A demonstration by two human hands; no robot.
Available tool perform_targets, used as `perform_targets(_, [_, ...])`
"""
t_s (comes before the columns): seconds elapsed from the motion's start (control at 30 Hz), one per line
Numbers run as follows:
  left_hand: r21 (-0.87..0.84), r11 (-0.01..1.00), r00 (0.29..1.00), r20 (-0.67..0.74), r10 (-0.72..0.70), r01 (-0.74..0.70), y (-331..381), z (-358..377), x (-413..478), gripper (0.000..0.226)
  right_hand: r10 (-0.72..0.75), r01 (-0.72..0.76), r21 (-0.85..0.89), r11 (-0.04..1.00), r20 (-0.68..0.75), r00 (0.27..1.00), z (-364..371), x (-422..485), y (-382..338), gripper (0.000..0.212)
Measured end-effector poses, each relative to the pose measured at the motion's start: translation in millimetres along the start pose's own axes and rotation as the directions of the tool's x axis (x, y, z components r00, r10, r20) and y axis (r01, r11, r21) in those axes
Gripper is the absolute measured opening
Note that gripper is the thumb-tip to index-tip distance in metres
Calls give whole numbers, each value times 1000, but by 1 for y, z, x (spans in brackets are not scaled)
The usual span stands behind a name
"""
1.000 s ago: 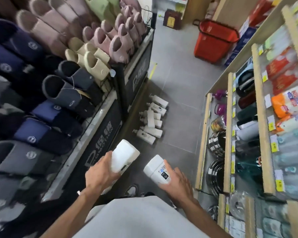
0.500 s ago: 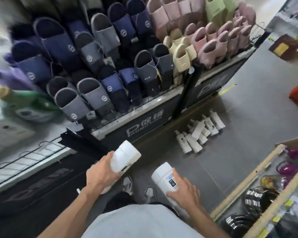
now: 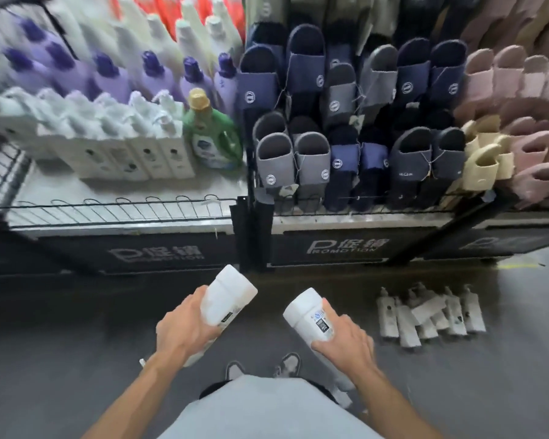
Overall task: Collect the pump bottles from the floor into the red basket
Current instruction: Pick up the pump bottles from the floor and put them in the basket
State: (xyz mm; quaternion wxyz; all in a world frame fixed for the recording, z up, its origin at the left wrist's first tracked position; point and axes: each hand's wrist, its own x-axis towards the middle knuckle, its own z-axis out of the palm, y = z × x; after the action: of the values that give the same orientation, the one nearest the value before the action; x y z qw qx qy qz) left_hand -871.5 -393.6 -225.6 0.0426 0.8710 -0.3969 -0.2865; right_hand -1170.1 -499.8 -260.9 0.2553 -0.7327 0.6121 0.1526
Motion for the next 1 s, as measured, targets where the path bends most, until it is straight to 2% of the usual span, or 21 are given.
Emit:
perform_targets(0.27, [-118, 972, 973, -85, -213, 203, -106, -28, -31, 63, -289, 292, -159, 943, 41, 956, 10, 14, -111, 94])
perform_targets(0.47, [-216, 906, 909, -131, -396, 364, -160, -50, -50, 56, -504, 515, -274, 812, 113, 856, 20, 30, -205, 93])
perform_targets(0.67, [-371, 778, 792, -156, -590, 507, -205, -57, -62, 58, -657, 699, -353, 621, 251, 711, 24, 46, -298, 98])
perform_targets(0.8, [-445, 674, 693, -149, -705, 590, -225, -56, -74, 61, -713, 779, -359, 514, 326, 621, 31, 55, -349, 98])
perform_targets(0.93, [-532, 523, 563, -101, -820, 666, -243, -52, -86, 63, -768, 860, -357, 364, 408, 494, 45, 65, -402, 98])
perform_targets(1.0, [-549, 494, 538, -94, -838, 674, -249, -51, -89, 65, -772, 877, -350, 329, 434, 464, 49, 67, -420, 97])
